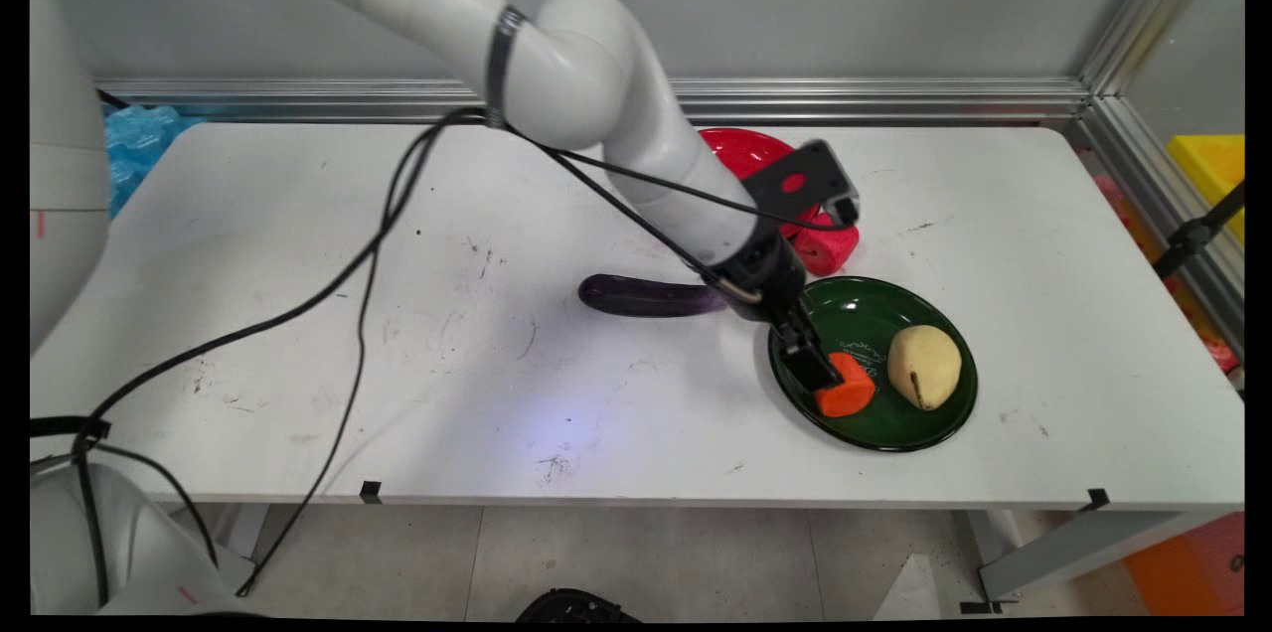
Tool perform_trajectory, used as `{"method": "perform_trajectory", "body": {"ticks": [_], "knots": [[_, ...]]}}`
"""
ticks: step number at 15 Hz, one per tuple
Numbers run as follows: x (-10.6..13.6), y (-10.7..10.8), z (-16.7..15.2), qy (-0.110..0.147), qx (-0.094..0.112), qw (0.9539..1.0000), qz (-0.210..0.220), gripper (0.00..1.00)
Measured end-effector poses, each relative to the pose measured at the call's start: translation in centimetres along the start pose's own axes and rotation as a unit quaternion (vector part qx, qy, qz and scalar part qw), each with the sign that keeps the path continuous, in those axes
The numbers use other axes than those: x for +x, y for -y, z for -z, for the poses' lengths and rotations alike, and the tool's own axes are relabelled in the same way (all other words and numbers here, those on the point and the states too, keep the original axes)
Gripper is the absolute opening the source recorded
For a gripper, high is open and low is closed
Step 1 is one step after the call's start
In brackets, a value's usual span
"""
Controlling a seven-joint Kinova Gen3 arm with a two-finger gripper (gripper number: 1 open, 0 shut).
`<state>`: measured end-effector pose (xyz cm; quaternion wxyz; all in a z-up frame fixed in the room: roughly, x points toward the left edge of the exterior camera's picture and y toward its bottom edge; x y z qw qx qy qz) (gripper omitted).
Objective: Pick up the mandarin from the green plate, then place the picked object on the table
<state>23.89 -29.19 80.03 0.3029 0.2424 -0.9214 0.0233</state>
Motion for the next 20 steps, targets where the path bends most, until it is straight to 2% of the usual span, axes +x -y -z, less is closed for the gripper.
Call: {"method": "perform_trajectory", "body": {"ticks": [4,12,13,20], "knots": [[1.0,0.1,-2.7,0.015,0.005,0.9999,0.006,1.00],[1.8,0.1,-5.8,0.041,0.011,0.9990,0.010,1.00],[1.8,0.1,-5.9,0.043,0.012,0.9990,0.010,0.00],[2.1,-0.3,-5.7,0.045,0.010,0.9989,0.003,0.00]]}}
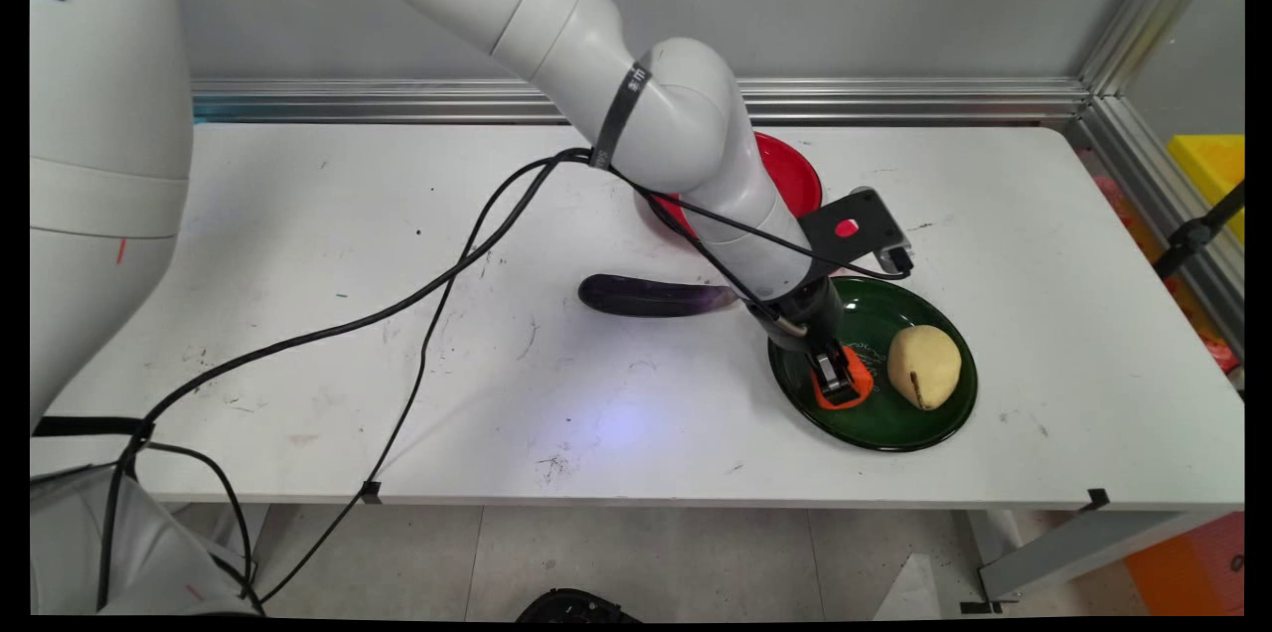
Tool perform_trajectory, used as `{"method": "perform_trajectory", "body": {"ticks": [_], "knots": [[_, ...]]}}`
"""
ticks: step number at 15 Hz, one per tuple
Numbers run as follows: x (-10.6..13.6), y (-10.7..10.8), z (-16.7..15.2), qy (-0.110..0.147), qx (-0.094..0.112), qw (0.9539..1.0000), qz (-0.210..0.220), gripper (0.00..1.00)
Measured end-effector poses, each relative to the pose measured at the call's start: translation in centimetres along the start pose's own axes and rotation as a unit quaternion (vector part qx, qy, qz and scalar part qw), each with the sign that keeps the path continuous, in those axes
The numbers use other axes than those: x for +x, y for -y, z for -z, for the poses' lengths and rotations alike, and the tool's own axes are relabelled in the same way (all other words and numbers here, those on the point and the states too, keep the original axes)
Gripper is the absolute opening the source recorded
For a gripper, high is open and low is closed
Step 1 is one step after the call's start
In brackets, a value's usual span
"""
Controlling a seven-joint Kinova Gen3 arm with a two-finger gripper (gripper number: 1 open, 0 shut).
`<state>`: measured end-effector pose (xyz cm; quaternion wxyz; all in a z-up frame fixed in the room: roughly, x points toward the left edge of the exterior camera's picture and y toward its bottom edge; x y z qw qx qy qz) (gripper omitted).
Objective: Place the picked object on the table
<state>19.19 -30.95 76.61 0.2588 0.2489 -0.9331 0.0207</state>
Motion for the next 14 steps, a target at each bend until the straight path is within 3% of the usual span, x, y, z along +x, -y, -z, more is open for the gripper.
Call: {"method": "perform_trajectory", "body": {"ticks": [6,14], "knots": [[0.2,-0.1,3.1,-0.012,0.003,0.9998,-0.015,0.00],[-0.9,0.0,11.5,-0.039,0.014,0.9982,-0.042,0.00]]}}
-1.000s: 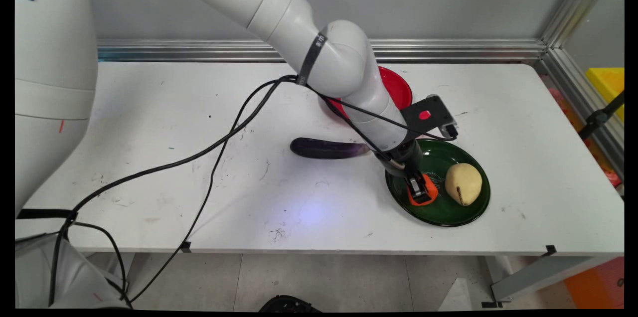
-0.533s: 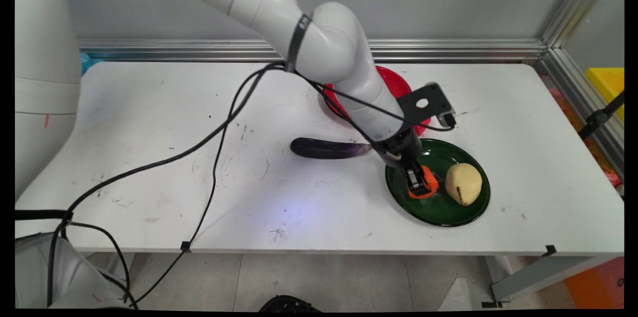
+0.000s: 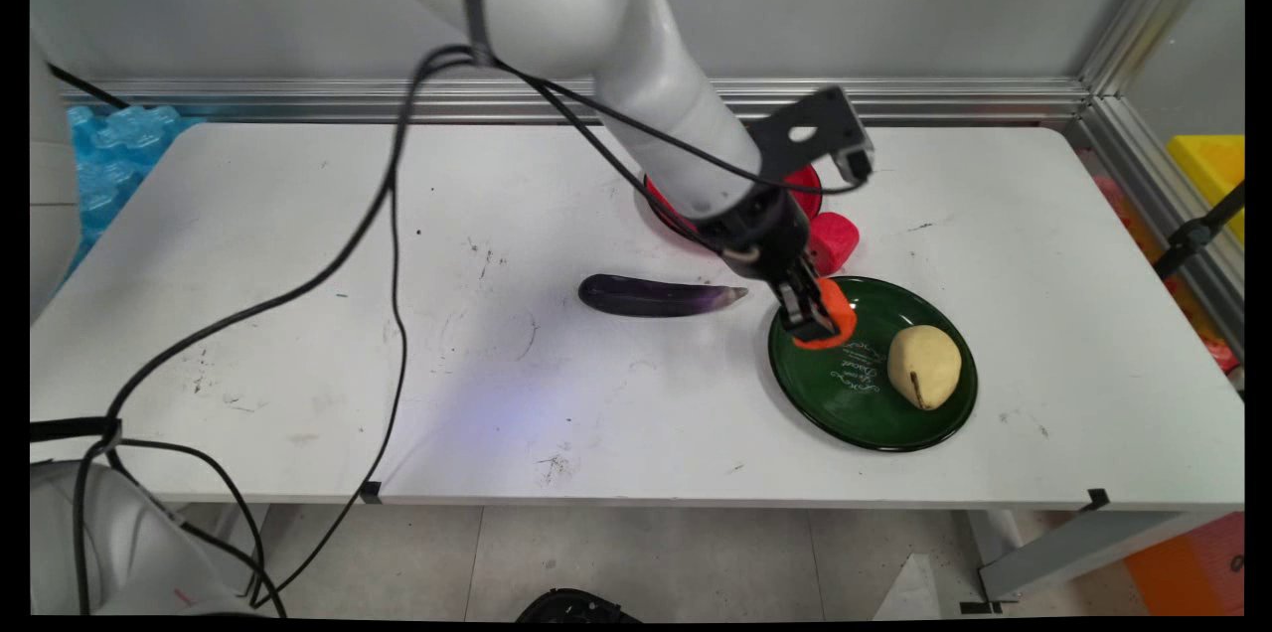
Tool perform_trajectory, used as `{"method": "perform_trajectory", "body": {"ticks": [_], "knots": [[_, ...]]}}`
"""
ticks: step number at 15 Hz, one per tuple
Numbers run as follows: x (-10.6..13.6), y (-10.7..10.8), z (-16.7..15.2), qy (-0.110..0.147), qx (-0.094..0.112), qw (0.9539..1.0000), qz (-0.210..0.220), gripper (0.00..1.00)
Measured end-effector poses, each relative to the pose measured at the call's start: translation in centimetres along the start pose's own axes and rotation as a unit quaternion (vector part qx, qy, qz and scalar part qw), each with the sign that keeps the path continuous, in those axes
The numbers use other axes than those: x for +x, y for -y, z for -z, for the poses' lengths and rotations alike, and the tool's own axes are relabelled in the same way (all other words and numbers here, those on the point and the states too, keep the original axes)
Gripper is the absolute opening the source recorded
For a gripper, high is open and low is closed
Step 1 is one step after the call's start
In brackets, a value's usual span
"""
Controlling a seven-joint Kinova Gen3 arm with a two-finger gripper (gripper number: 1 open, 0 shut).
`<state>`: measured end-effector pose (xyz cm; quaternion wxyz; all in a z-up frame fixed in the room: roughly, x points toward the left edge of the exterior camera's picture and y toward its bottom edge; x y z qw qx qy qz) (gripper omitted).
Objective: Place the picked object on the table
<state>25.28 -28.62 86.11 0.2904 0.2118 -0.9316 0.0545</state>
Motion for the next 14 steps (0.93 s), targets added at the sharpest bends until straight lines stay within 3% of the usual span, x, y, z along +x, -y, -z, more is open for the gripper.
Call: {"method": "perform_trajectory", "body": {"ticks": [6,14], "knots": [[-2.9,0.5,6.2,-0.005,0.006,0.9998,-0.016,0.00],[-7.7,1.0,10.2,0.010,0.009,0.9996,-0.026,0.00]]}}
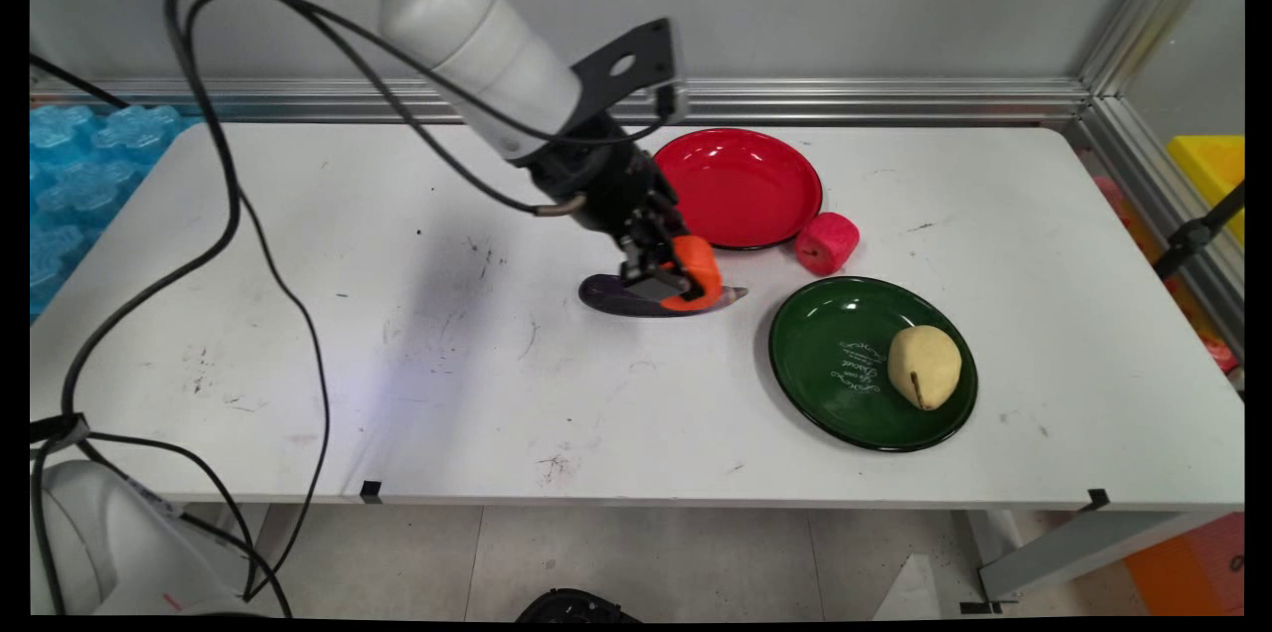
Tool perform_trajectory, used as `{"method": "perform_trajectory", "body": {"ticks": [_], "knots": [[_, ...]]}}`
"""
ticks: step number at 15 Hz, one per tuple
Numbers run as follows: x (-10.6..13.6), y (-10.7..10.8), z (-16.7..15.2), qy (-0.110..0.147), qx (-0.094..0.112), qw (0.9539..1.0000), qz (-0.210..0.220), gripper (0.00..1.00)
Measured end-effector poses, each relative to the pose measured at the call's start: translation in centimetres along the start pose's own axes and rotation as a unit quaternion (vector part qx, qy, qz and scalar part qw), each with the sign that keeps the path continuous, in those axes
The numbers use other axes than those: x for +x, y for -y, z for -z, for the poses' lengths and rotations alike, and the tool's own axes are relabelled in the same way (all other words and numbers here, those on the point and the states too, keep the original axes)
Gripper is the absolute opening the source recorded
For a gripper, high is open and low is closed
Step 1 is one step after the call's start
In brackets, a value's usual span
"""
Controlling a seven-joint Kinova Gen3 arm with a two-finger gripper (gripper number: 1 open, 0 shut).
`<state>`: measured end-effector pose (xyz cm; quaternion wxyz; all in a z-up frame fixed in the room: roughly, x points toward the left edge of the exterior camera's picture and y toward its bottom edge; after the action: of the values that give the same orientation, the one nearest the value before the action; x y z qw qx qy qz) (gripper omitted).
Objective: Place the picked object on the table
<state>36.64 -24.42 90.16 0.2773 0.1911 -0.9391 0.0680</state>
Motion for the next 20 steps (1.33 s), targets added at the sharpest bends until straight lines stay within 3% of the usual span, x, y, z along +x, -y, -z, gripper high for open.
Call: {"method": "perform_trajectory", "body": {"ticks": [4,9,20], "knots": [[-2.8,0.0,-0.1,0.017,-0.004,0.9998,-0.010,0.00],[-5.5,-0.2,-2.3,0.041,-0.017,0.9988,-0.021,0.00],[-7.6,0.6,-7.8,0.068,-0.028,0.9970,-0.025,0.00]]}}
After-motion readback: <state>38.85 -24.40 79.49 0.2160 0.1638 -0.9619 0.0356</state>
